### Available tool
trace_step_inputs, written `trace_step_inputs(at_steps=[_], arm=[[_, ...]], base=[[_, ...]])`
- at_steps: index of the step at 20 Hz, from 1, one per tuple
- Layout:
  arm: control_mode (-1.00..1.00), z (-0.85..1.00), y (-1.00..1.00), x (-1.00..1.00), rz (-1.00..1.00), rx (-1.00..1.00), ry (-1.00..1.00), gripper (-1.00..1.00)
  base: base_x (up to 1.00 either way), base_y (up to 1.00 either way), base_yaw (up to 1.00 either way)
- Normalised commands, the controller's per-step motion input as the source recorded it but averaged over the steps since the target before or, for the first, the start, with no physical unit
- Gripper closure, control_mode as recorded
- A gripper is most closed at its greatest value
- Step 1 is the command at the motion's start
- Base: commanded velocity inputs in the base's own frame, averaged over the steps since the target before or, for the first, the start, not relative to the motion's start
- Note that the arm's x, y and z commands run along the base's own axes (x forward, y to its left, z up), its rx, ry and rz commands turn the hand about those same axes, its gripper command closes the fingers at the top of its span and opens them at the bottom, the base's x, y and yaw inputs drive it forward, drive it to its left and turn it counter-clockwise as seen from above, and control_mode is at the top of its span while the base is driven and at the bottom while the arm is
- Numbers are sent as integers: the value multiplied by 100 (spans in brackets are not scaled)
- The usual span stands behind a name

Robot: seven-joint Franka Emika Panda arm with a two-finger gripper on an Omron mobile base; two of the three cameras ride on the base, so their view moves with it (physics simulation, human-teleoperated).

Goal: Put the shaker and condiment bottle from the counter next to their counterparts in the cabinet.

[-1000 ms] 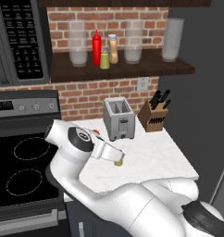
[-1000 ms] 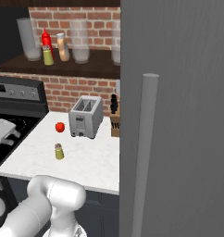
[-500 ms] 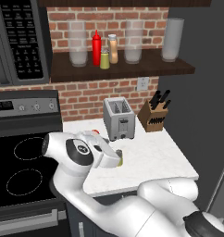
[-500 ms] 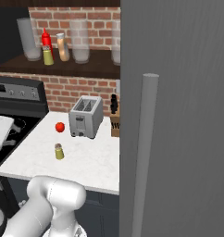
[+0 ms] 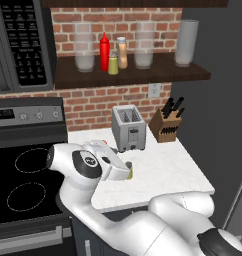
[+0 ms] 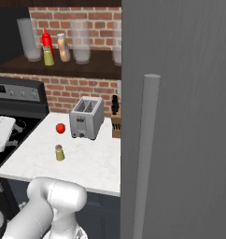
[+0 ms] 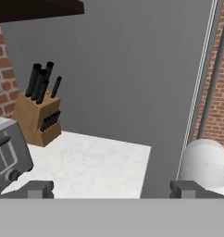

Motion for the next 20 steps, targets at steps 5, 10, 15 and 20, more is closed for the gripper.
trace_step_inputs(at_steps=[5, 10, 15, 20], arm=[[-100, -11, 0, 12, -4, 0, 0, -100], [-100, -16, -3, 11, -7, 0, 0, -100], [-100, -16, -12, 9, -7, 0, 0, -100], [-100, -13, -19, 15, -9, 0, 0, -100]], base=[[0, 0, 0], [0, 0, 0], [0, 0, 0], [0, 0, 0]])
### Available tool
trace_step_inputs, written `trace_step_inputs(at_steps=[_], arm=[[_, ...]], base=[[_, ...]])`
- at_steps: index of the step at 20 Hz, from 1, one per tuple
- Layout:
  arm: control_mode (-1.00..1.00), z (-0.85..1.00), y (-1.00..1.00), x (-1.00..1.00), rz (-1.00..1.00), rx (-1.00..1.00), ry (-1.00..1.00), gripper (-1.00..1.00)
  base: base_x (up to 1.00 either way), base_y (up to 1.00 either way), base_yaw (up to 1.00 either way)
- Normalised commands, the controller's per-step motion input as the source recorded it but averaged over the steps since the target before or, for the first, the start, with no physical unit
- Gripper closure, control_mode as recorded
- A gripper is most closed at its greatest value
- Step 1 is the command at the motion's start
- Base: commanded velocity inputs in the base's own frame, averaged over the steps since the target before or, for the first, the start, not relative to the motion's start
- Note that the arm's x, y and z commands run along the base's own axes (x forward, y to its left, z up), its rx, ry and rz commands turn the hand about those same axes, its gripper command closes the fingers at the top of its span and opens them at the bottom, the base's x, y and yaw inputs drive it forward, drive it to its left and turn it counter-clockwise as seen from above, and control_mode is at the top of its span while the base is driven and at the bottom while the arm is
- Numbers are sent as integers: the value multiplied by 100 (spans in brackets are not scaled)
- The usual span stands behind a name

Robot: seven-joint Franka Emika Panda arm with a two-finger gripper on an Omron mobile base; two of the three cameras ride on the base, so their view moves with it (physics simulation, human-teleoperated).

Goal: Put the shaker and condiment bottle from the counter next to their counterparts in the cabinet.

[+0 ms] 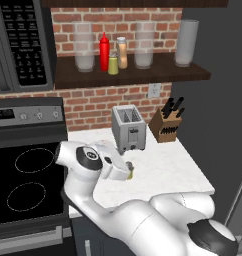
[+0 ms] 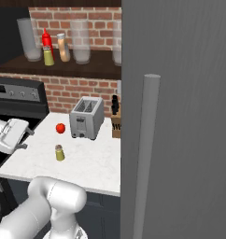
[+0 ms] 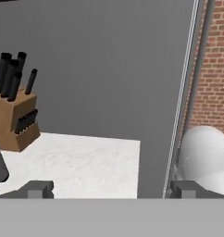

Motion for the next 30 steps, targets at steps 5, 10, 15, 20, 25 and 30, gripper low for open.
trace_step_inputs(at_steps=[5, 10, 15, 20, 25, 30], arm=[[-100, -8, -27, 16, -7, 0, 0, -100], [-100, -4, -32, 10, -4, 0, 0, -100], [-100, -9, -22, 1, -3, 0, 0, -100], [-100, -19, -13, 0, -1, 0, 2, -100], [-100, -24, -7, 0, -1, 0, 2, -100], [-100, -24, -1, 0, 0, -2, 6, -100]], base=[[0, 0, 0], [0, 0, 0], [0, 0, 0], [0, 0, 0], [0, 0, 0], [0, 0, 0]])
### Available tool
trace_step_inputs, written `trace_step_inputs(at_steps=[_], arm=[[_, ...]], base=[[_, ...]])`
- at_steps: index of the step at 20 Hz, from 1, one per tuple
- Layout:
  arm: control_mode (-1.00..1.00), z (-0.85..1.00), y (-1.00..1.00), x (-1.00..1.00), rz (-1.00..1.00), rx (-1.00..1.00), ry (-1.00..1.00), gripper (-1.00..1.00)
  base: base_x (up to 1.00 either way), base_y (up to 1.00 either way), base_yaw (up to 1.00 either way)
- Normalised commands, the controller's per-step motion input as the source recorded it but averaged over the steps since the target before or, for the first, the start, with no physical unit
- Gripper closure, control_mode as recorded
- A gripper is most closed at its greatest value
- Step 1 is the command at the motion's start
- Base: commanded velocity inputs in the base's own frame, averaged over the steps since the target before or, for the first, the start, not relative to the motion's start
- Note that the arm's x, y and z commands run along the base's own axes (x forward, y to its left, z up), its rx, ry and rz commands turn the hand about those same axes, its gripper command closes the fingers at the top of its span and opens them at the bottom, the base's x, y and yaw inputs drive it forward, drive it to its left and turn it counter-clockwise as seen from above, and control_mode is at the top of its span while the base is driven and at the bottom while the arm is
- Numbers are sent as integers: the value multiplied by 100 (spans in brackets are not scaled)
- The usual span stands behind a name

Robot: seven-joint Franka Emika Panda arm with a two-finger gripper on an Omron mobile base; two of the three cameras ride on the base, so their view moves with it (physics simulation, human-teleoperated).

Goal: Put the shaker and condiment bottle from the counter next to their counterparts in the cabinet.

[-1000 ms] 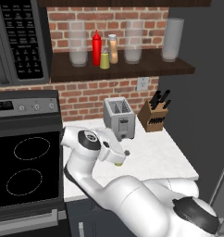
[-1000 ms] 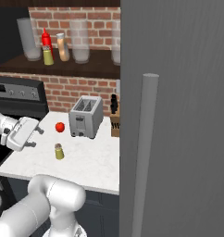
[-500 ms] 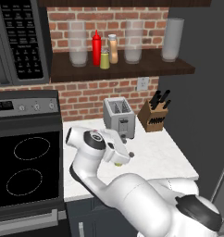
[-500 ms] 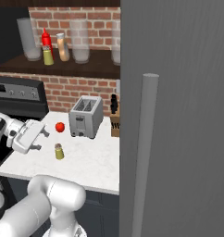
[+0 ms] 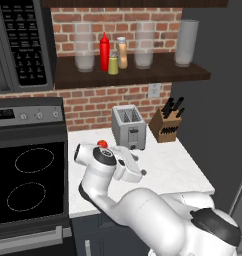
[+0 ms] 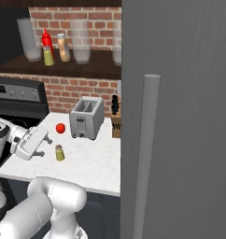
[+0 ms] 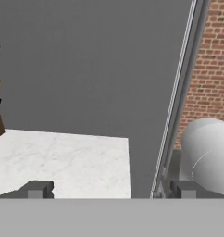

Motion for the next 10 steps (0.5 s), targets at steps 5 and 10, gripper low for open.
trace_step_inputs(at_steps=[5, 10], arm=[[-100, -25, 0, 0, 0, -3, 10, -100], [-100, -25, 0, 0, 0, -3, 10, -100]], base=[[0, 0, 0], [0, 0, 0]])
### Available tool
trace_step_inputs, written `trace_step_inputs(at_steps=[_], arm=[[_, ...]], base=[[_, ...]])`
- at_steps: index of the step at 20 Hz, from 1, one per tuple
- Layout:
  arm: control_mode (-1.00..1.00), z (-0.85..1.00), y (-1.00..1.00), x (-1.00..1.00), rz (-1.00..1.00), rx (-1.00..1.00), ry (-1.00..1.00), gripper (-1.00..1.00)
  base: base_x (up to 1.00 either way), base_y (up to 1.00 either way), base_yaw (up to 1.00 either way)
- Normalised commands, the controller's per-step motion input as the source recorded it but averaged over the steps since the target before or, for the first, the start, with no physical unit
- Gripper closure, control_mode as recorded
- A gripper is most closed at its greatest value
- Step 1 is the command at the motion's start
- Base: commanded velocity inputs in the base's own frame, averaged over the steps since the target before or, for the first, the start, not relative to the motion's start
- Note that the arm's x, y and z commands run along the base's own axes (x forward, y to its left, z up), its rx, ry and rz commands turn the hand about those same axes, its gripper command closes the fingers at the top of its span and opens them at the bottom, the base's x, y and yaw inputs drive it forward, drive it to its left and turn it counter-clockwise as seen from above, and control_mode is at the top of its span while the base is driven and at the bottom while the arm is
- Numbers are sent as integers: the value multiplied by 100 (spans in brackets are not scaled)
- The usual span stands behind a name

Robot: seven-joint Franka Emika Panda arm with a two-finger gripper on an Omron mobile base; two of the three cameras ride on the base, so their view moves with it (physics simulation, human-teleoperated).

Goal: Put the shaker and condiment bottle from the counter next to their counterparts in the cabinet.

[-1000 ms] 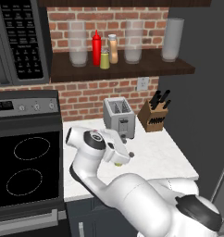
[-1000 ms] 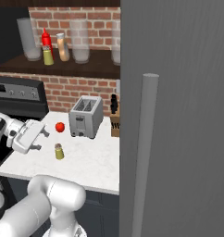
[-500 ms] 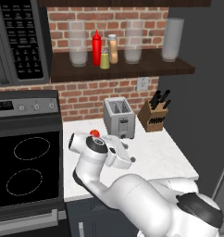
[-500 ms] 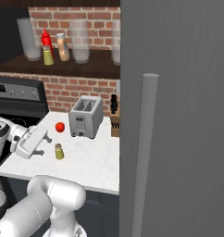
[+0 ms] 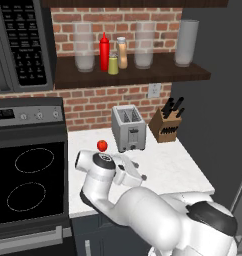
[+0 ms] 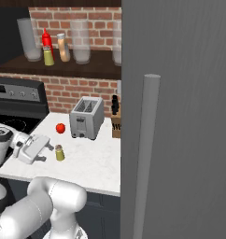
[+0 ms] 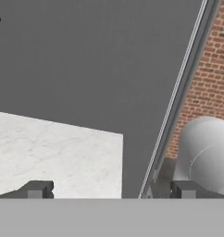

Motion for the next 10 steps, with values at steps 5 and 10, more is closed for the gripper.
trace_step_inputs(at_steps=[5, 10], arm=[[-100, -21, 0, 3, 0, -2, 10, -100], [-100, -9, 0, 5, 0, -1, 8, -100]], base=[[0, 0, 0], [0, 0, 0]])
